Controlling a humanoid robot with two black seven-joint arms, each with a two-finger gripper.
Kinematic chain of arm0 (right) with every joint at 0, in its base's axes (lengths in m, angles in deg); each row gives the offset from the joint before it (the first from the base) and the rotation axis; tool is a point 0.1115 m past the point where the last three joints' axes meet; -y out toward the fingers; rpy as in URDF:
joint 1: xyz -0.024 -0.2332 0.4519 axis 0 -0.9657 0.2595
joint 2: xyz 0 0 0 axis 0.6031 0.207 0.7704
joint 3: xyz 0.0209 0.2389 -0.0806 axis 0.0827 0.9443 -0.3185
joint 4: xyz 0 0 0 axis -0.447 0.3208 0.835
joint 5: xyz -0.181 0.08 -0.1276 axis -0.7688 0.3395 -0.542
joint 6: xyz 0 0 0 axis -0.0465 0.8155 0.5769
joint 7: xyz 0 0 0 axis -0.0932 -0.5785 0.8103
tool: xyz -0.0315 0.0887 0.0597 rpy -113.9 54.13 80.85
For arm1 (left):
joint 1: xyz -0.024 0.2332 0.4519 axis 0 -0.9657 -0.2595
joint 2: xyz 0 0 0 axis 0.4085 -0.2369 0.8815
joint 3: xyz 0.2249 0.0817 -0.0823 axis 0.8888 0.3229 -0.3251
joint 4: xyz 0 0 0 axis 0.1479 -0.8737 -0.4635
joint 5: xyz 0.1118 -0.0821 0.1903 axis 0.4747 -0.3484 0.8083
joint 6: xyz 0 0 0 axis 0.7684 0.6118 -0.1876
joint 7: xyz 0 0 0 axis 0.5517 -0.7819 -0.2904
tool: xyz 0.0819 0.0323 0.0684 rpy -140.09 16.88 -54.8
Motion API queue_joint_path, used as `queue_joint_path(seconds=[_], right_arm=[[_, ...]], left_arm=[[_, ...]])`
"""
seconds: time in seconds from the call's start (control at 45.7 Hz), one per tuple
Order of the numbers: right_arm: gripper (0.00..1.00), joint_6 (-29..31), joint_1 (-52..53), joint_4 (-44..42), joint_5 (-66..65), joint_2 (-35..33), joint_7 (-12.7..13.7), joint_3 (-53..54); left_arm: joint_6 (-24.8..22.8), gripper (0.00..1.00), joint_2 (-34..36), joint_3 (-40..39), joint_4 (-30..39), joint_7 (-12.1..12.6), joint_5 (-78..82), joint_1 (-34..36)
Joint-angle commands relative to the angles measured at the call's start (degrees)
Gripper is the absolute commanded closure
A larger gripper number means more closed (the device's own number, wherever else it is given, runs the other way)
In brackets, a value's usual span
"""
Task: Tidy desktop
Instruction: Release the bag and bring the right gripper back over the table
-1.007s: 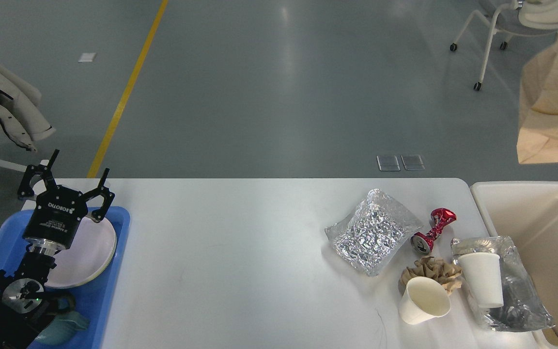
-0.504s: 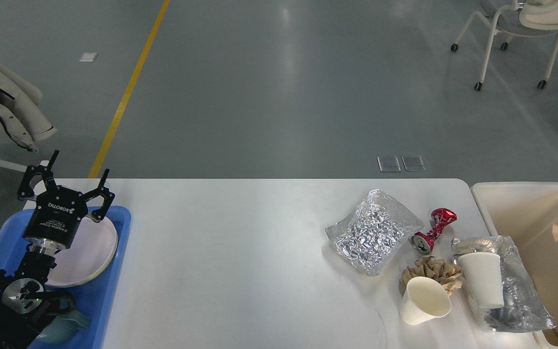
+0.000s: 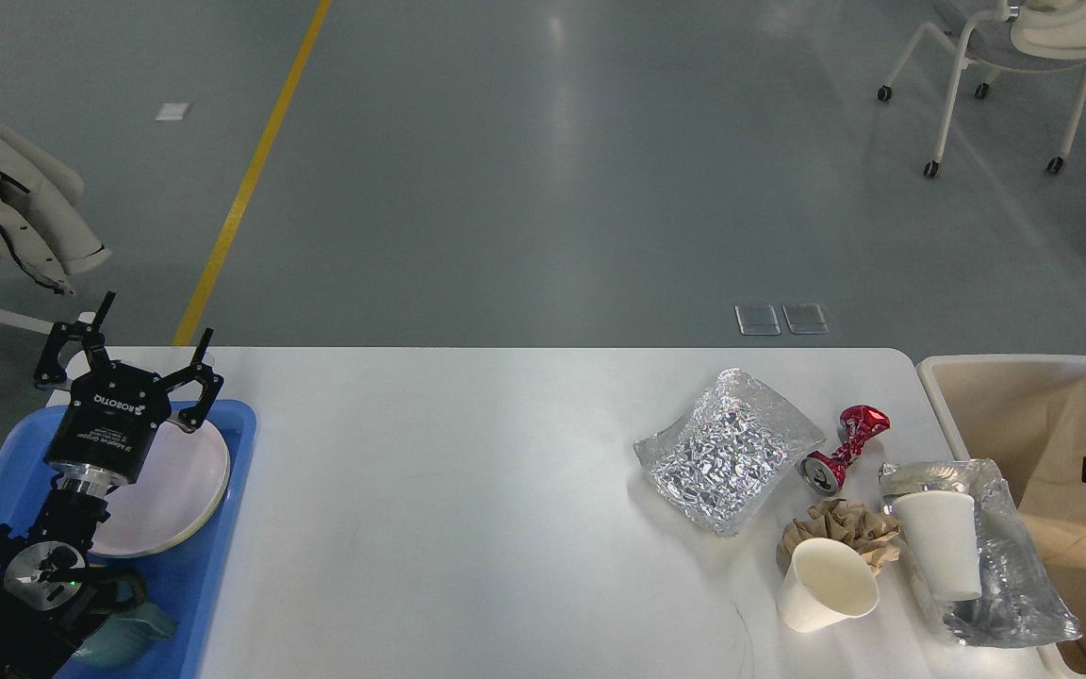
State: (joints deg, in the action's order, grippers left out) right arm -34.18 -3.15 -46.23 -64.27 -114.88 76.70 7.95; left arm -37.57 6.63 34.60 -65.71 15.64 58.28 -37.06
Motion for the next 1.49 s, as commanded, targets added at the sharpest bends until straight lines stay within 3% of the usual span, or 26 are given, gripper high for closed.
queue_joint_path(seconds=[0.0,0.066,0.219,0.35,0.547,0.635,0.745,0.92,1.073,1.204,1.358,1.467], right_arm=[[0.0,2.8,10.4,7.7,-0.5,-3.4,-0.1,-1.3],[0.0,8.9,22.2,15.6,-0.6,-6.5,0.4,-3.3],[0.0,30.5,57.5,30.3,-0.8,-7.5,0.2,-12.8],[0.0,42.0,79.7,37.8,-1.4,0.1,-0.4,-18.0],[0.0,54.8,97.9,48.8,-1.7,10.0,-4.7,-16.8],[0.0,54.8,102.4,53.1,-1.4,10.4,-5.1,-14.4],[0.0,54.8,104.2,58.0,0.1,9.8,-7.4,-13.3],[0.0,54.8,96.4,59.6,9.0,9.1,-7.2,-14.0],[0.0,38.5,77.5,58.1,15.6,10.5,-5.7,-15.4],[0.0,25.5,60.0,51.1,29.0,17.5,-0.8,-16.6],[0.0,17.9,43.4,40.4,37.2,22.7,2.4,-15.3],[0.0,15.2,36.7,37.0,37.5,23.4,3.0,-12.0]], left_arm=[[0.0,0.03,0.0,0.0,0.0,0.0,0.0,0.0],[0.0,0.03,0.0,0.0,0.0,0.0,0.0,0.0],[0.0,0.03,0.0,0.0,0.0,0.0,0.0,0.0],[0.0,0.03,0.0,0.0,0.0,0.0,0.0,0.0],[0.0,0.03,0.0,0.0,0.0,0.0,0.0,0.0],[0.0,0.03,0.0,0.0,0.0,0.0,0.0,0.0],[0.0,0.03,0.0,0.0,0.0,0.0,0.0,0.0],[0.0,0.03,0.0,-0.1,0.0,0.0,0.0,0.0],[0.0,0.03,0.0,0.0,0.0,0.1,0.0,0.0],[0.0,0.03,0.0,-0.1,0.0,0.1,0.0,0.0],[0.0,0.03,0.0,-0.1,0.0,0.1,0.0,0.0],[0.0,0.03,0.0,-0.1,0.0,0.0,0.0,0.0]])
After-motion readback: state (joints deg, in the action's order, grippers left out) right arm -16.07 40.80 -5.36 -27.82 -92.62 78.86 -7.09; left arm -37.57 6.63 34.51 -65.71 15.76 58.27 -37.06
